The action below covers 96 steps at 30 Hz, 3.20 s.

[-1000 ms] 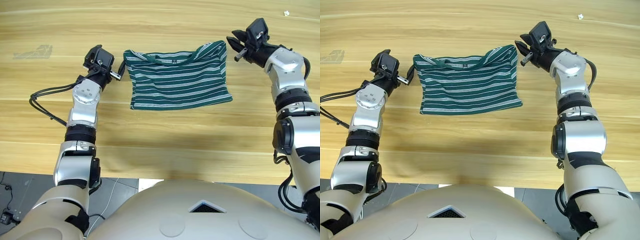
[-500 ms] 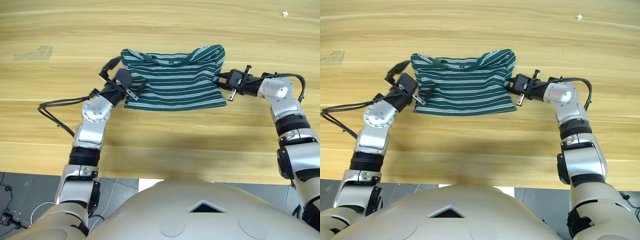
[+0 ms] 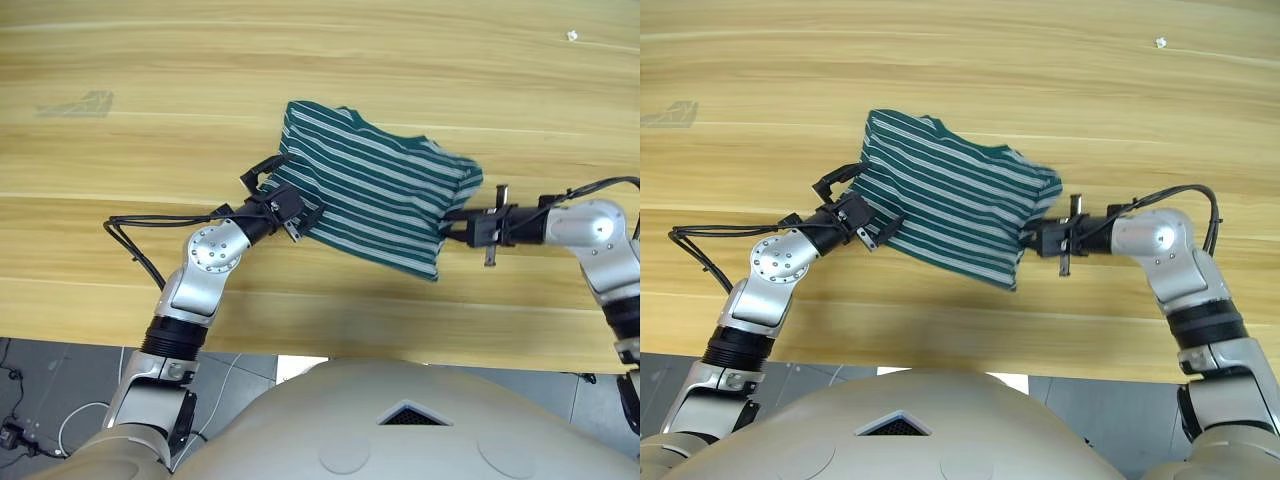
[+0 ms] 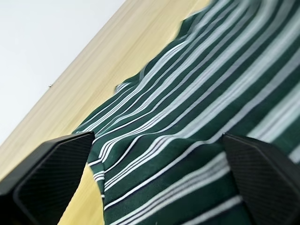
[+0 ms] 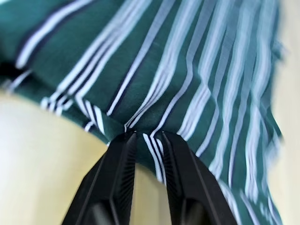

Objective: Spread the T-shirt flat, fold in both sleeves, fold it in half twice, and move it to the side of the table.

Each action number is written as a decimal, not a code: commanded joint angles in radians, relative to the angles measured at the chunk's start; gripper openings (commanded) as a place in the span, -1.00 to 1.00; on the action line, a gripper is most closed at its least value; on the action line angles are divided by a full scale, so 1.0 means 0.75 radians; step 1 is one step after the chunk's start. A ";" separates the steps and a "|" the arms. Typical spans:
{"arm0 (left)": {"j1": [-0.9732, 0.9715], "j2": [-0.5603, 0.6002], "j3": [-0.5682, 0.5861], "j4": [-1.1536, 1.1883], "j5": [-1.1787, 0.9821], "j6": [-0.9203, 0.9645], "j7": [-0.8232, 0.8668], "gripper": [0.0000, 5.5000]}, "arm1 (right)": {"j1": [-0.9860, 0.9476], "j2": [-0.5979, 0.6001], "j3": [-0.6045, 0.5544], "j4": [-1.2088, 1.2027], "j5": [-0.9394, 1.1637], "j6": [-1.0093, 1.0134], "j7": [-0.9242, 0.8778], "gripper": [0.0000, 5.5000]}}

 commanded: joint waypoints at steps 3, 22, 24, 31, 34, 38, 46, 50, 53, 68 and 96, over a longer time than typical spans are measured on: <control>-0.039 0.036 0.048 -0.011 0.005 -0.002 0.004 0.83 | 0.104 -0.046 0.066 -0.172 -0.031 0.143 0.080 -0.62; -0.123 -0.092 0.247 -0.012 -0.047 -0.016 0.283 0.83 | 0.079 0.046 0.028 -0.687 0.546 0.545 0.193 -0.62; -0.117 -0.110 0.278 -0.038 -0.051 -0.017 0.326 0.83 | 0.001 0.155 0.031 -0.619 0.497 0.538 0.098 -0.62; -0.172 -0.221 0.378 -0.171 -0.104 0.015 0.480 0.83 | -0.368 0.594 0.064 -0.011 0.230 0.454 -0.328 -0.62; -0.183 -0.248 0.368 -0.187 -0.105 0.026 0.489 0.83 | -0.568 0.708 0.141 0.432 0.014 0.295 -0.471 -0.62; -0.216 -0.264 0.321 -0.182 -0.037 0.004 0.512 0.83 | -0.774 0.875 0.195 0.990 -0.131 0.130 -0.597 -0.62; -0.243 -0.320 0.212 -0.183 -0.001 -0.080 0.503 0.83 | -0.972 0.983 0.241 1.583 -0.336 -0.020 -0.829 -0.62; -0.212 -0.294 0.219 -0.180 0.010 -0.089 0.493 0.83 | -1.012 0.940 0.151 1.697 -0.311 0.065 -0.895 -0.62; -0.193 -0.279 0.245 -0.174 -0.001 -0.082 0.494 0.83 | -1.032 0.887 -0.010 1.724 -0.204 0.192 -0.911 -0.62; -0.113 -0.268 0.174 -0.187 0.097 -0.082 0.502 0.83 | -0.516 0.325 0.098 0.837 -0.299 0.043 -0.434 -0.62; 0.020 0.422 -0.027 -0.193 0.392 -0.733 0.067 0.51 | 0.368 -0.037 -0.714 0.102 -0.423 -1.274 -0.802 -0.28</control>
